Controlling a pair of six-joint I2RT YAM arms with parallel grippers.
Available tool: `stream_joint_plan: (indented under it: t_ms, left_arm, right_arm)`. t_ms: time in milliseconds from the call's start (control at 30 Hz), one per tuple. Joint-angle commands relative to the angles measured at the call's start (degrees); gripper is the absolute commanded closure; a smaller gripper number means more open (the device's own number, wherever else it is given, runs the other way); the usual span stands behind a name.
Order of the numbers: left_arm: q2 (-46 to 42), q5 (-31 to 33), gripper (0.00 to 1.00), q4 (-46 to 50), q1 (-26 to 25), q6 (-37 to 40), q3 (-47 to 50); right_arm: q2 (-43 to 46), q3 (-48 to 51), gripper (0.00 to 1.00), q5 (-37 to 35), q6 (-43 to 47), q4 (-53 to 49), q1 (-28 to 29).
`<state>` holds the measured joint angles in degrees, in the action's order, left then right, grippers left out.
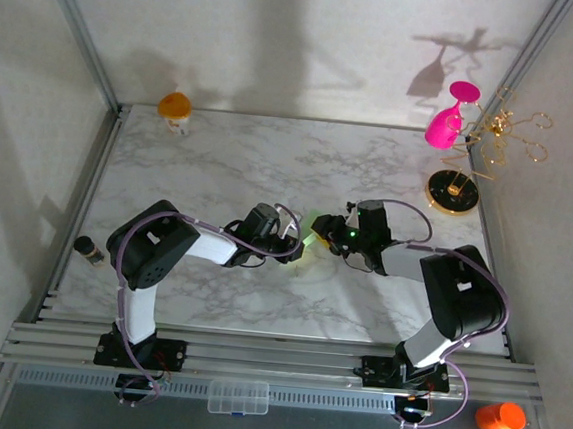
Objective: Fold a paper plane with a square sheet of paper (pick it up from the middle)
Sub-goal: Fold the wing for the fifth time at the center of the table.
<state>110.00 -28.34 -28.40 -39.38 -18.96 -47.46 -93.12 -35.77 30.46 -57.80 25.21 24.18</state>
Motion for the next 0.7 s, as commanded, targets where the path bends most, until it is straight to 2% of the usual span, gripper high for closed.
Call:
stream_joint_plan:
  t_ms: [0,400,667]
  left_arm:
    - [2.68,-0.14,0.77,3.77,0.62,-1.08,0.84]
    - [3.31,-0.31,0.76,3.62,1.14,-2.1,0.88]
    - [3.77,-0.9,0.85,4.01,1.8,-3.95,0.96]
  right_arm:
    - [-1.59,-1.99,0.54,2.08,0.02,2.03,0.6]
    - [-4.77,-3.1,0.57,3.91,-0.32,3.0,1.16]
    - [-3.12,-3.19,0.57,1.37,2.18,0.73,0.92]
